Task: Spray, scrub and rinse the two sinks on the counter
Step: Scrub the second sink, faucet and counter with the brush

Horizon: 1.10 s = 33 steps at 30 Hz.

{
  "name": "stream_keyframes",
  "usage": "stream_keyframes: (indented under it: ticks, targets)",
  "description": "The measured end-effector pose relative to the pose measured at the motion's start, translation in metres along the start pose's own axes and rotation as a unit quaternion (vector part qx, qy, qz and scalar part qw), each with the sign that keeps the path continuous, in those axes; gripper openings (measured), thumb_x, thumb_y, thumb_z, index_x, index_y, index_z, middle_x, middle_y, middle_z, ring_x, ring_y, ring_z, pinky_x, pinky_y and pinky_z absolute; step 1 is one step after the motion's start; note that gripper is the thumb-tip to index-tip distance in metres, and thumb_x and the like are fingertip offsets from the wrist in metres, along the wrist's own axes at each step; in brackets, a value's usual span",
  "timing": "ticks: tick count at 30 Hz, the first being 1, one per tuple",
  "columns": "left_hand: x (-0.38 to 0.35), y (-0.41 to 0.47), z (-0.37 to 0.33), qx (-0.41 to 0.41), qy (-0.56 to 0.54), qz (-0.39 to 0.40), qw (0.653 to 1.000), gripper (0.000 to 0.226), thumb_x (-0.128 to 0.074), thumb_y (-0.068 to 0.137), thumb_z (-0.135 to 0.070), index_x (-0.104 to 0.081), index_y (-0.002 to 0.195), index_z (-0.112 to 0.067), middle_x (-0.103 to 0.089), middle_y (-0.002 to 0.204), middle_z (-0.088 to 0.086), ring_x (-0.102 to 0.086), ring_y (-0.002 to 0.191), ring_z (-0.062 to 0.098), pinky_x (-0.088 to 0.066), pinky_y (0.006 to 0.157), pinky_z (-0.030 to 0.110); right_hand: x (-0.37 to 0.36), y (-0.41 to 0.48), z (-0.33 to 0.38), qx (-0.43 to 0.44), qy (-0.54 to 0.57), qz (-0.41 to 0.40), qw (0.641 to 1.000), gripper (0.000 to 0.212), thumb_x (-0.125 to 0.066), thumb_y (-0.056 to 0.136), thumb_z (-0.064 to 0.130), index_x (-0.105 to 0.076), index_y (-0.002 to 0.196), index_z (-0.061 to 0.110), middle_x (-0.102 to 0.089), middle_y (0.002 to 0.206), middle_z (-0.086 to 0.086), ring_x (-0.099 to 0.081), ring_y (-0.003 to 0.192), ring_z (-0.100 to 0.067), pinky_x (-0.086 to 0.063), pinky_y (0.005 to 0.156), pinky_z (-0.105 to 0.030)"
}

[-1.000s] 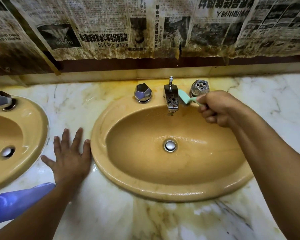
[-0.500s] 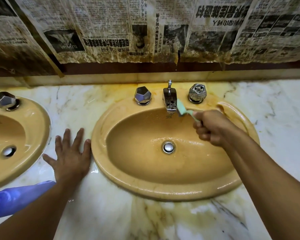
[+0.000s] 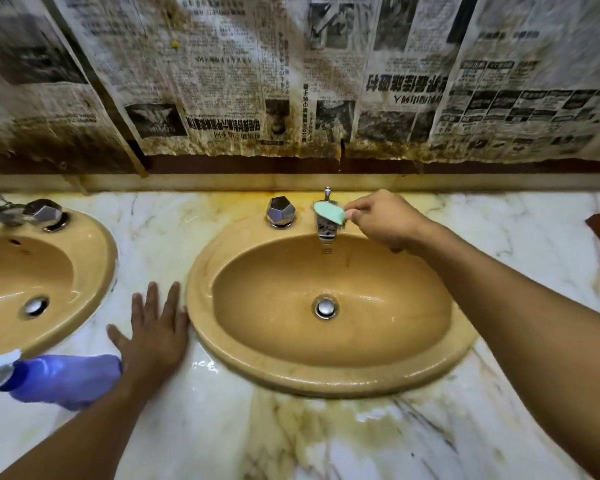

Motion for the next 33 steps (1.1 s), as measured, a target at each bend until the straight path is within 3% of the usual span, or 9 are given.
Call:
stream_keyframes:
  ticks: [4, 8, 13, 18, 21, 24, 26, 30, 33]
  targets:
    - [-0.002, -0.005, 0.003, -0.005, 0.010, -0.010, 1.000, 0.055, -0.013, 0.105, -0.061, -0.004, 0.159, -0.056, 0.007, 0.173, -0.014, 0.010, 0.159, 0.014, 0.005, 0.120, 0.067, 0.022, -0.007, -0.003, 0.022, -0.022, 0.080, 0.996, 0.026, -0.055, 0.106, 0.035, -0.072, 0.125, 0.034, -0.071, 0.100, 0.000, -0.055, 0.061, -0.023, -0.046, 0.044, -0.035]
    - [-0.001, -0.005, -0.001, -0.007, 0.009, -0.050, 0.999, 0.053, -0.016, 0.107, -0.058, -0.016, 0.160, -0.052, -0.005, 0.173, -0.012, 0.000, 0.160, 0.016, -0.001, 0.120, 0.067, 0.021, 0.012, -0.004, 0.021, -0.067, 0.012, 0.997, 0.030, -0.052, 0.108, 0.033, -0.070, 0.131, 0.027, -0.062, 0.082, 0.009, -0.053, 0.056, -0.016, -0.038, 0.034, -0.021]
    - [0.005, 0.001, 0.000, -0.011, -0.009, -0.077, 0.997, 0.063, -0.015, 0.098, -0.064, -0.032, 0.157, -0.046, -0.017, 0.171, -0.009, -0.007, 0.159, 0.016, -0.002, 0.120, 0.067, 0.026, 0.024, -0.013, 0.016, 0.045, 0.143, 0.989, 0.024, -0.056, 0.105, 0.034, -0.074, 0.121, 0.038, -0.056, 0.075, -0.005, -0.039, 0.053, -0.016, -0.033, 0.042, -0.028]
    - [0.003, 0.007, 0.000, -0.011, 0.015, -0.054, 0.998, 0.067, -0.005, 0.096, -0.069, -0.017, 0.160, -0.052, -0.003, 0.173, -0.014, 0.004, 0.159, 0.010, 0.003, 0.120, 0.067, 0.015, 0.059, -0.013, 0.009, -0.013, 0.059, 0.998, 0.031, -0.052, 0.108, 0.034, -0.067, 0.135, 0.028, -0.065, 0.088, 0.003, -0.039, 0.052, -0.009, -0.031, 0.036, -0.017]
    - [0.004, 0.009, 0.002, -0.009, 0.020, -0.060, 0.998, 0.065, -0.005, 0.096, -0.070, -0.014, 0.159, -0.055, -0.002, 0.172, -0.016, 0.004, 0.159, 0.009, 0.000, 0.119, 0.069, 0.006, 0.063, 0.006, 0.061, -0.032, 0.093, 0.993, 0.031, -0.052, 0.108, 0.032, -0.066, 0.135, 0.030, -0.067, 0.103, 0.009, -0.049, 0.065, -0.002, -0.034, 0.044, -0.013]
    - [0.003, 0.011, 0.003, -0.004, 0.023, -0.057, 0.998, 0.064, -0.006, 0.096, -0.070, -0.014, 0.158, -0.056, -0.002, 0.172, -0.017, 0.004, 0.159, 0.008, -0.001, 0.118, 0.070, 0.032, 0.067, -0.001, 0.054, -0.028, 0.176, 0.982, 0.023, -0.056, 0.106, 0.031, -0.073, 0.120, 0.036, -0.060, 0.077, 0.005, -0.045, 0.043, -0.006, -0.032, 0.036, -0.018]
    - [0.004, 0.012, 0.003, -0.004, 0.025, -0.058, 0.998, 0.064, -0.006, 0.096, -0.070, -0.014, 0.158, -0.057, -0.002, 0.172, -0.017, 0.004, 0.159, 0.008, -0.001, 0.118, 0.070, 0.045, 0.074, -0.012, 0.025, -0.050, 0.155, 0.986, 0.022, -0.057, 0.105, 0.033, -0.074, 0.118, 0.037, -0.061, 0.074, 0.002, -0.040, 0.045, -0.010, -0.033, 0.036, -0.025]
    - [0.004, 0.011, 0.000, -0.005, 0.023, -0.061, 0.998, 0.064, -0.007, 0.096, -0.069, -0.015, 0.159, -0.057, -0.003, 0.172, -0.017, 0.005, 0.158, 0.008, -0.002, 0.118, 0.070, 0.022, 0.075, 0.001, 0.061, -0.044, 0.108, 0.991, 0.028, -0.054, 0.107, 0.029, -0.069, 0.131, 0.029, -0.053, 0.069, 0.018, -0.039, 0.055, 0.000, -0.032, 0.034, -0.009]
    - [0.006, 0.011, 0.001, -0.004, 0.022, -0.061, 0.998, 0.064, -0.006, 0.096, -0.070, -0.014, 0.158, -0.057, -0.003, 0.172, -0.017, 0.005, 0.158, 0.007, -0.002, 0.118, 0.071, 0.024, 0.058, 0.007, 0.085, -0.039, 0.196, 0.976, 0.022, -0.056, 0.105, 0.032, -0.075, 0.115, 0.040, -0.065, 0.070, 0.012, -0.049, 0.054, -0.003, -0.037, 0.048, -0.012]
Point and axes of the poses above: each hand's wrist, its own y-axis towards the middle knuckle, its own x-axis out of the back of the hand, z = x × y, the point moved 5 cm from there along y, towards the middle knuckle
